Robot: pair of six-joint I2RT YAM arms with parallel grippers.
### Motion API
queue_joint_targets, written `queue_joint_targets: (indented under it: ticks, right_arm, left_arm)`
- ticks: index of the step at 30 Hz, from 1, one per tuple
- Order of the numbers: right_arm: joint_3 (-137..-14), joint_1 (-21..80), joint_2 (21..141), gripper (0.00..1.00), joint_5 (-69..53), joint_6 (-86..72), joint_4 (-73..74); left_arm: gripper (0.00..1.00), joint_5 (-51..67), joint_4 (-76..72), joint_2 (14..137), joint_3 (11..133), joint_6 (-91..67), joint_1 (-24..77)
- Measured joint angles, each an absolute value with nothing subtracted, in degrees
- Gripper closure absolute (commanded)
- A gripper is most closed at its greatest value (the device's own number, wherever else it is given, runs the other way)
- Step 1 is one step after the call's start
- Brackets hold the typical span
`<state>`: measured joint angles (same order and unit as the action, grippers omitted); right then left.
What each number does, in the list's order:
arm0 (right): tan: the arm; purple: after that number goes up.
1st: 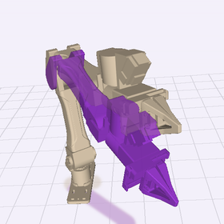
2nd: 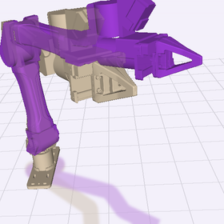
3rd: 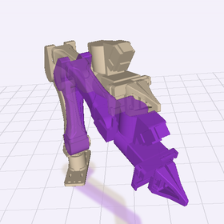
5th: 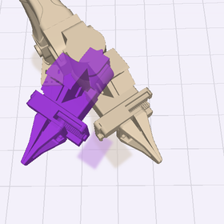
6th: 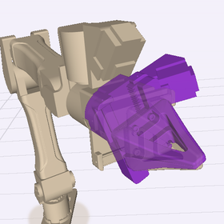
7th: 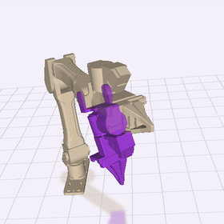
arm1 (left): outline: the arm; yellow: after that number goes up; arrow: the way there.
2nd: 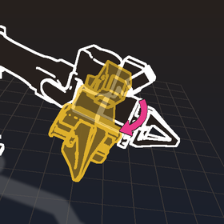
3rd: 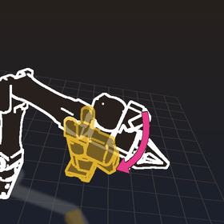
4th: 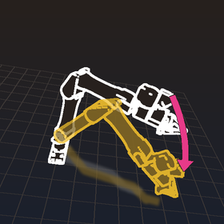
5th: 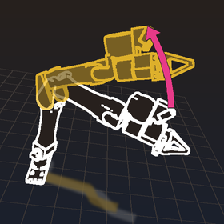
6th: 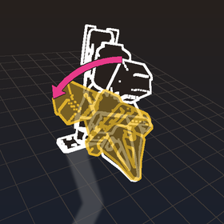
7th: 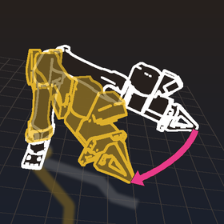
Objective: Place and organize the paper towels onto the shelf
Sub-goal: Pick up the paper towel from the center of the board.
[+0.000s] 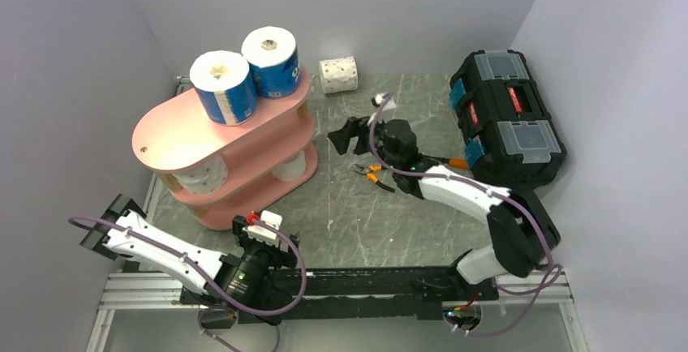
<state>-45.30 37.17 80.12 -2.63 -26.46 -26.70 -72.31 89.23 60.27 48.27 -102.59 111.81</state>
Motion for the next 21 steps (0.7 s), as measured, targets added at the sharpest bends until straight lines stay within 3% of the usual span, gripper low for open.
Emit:
queue_joint_targets:
  ticks: [8,14,21]
  right_arm:
    - [-61.9,36.0,91.8,0.12,0.4,-25.0,-24.1]
    - [-72.1,23.7,102.6,0.06,-5.1,-30.7,-25.0]
    - [-85.8,11.7,126.2,0.01,-15.2,-38.9,-28.6]
  left_arm:
    - [0.01,-72.2,89.3,59.5,47.2,-102.7,111.8]
    - [0.01,-71.8,89.2,59.4,45.7,-102.7,111.8]
    - [0.01,-71.2,85.8,52.7,41.8,-98.9,111.8]
